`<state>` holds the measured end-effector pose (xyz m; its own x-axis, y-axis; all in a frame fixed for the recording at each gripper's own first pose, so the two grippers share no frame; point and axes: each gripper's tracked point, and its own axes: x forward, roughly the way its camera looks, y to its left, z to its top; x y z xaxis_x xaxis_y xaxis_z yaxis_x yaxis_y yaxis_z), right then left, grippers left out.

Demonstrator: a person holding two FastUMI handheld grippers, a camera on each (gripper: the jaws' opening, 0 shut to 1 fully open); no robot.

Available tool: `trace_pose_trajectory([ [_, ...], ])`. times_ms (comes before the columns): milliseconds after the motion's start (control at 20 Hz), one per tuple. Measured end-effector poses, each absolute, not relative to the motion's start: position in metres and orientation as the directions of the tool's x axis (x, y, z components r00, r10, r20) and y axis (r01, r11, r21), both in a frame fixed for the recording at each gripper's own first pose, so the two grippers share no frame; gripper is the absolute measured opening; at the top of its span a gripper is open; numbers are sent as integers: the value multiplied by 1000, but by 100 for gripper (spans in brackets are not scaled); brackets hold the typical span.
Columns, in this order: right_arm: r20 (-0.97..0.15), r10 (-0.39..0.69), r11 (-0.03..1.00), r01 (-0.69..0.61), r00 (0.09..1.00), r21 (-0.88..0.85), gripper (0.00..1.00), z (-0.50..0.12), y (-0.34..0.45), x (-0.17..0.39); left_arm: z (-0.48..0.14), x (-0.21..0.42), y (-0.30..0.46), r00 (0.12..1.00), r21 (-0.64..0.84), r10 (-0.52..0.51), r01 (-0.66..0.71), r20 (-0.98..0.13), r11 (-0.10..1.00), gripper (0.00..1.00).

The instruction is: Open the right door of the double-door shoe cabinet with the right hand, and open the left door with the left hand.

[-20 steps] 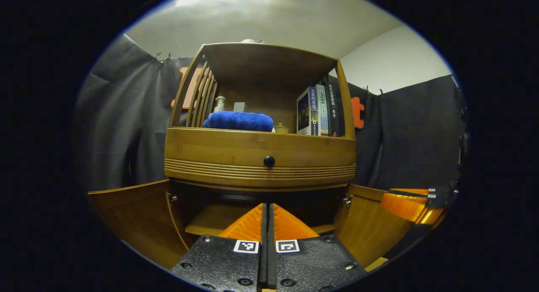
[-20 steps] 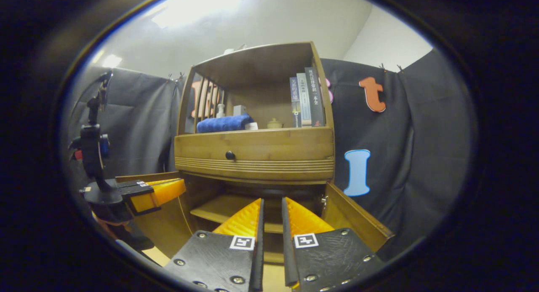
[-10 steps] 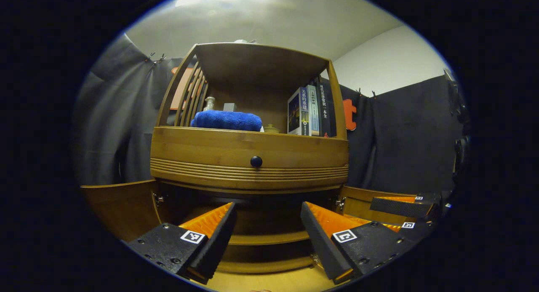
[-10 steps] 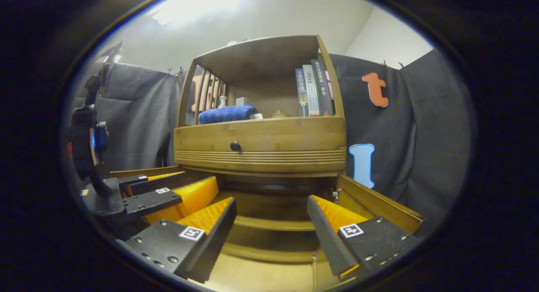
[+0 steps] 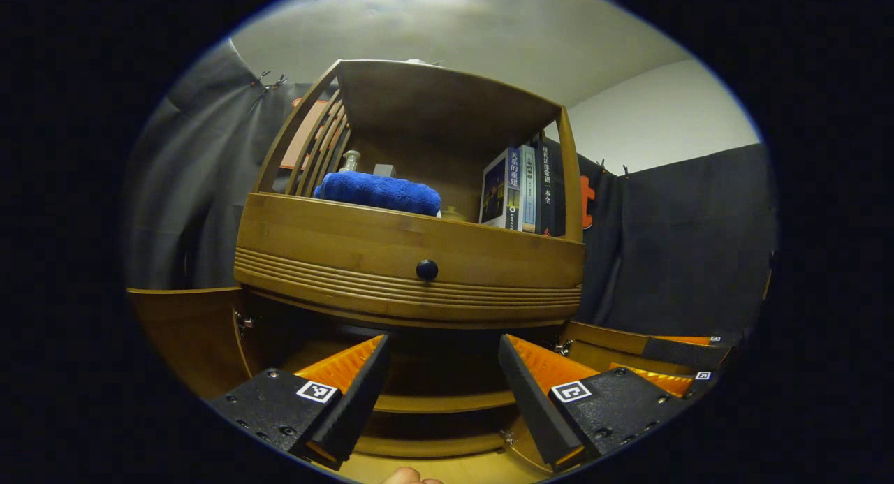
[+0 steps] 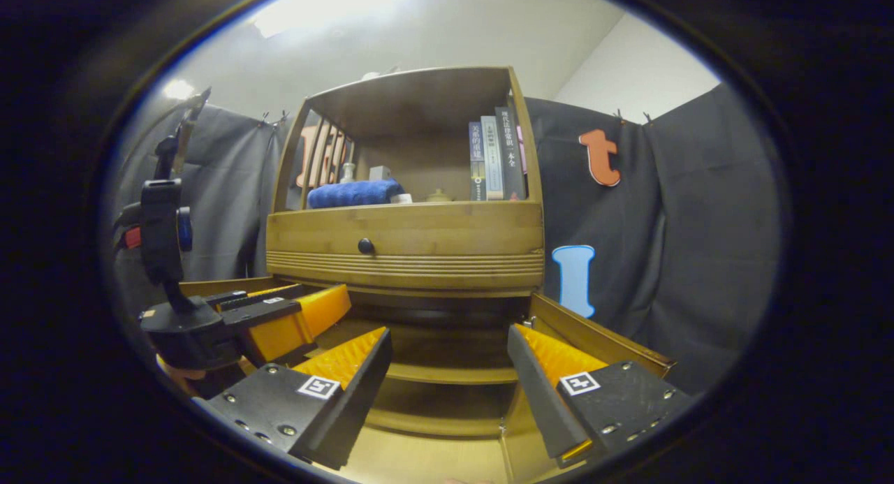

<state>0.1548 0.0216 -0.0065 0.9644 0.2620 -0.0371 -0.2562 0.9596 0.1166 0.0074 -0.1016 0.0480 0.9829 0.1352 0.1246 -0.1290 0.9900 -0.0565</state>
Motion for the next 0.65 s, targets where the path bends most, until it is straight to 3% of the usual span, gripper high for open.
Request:
trace_pose_trajectory([
  [650,-37,280,952,-272,959,143,96,-8,23,161,47,10,-94,981,-3,160,-160,111,987,95],
])
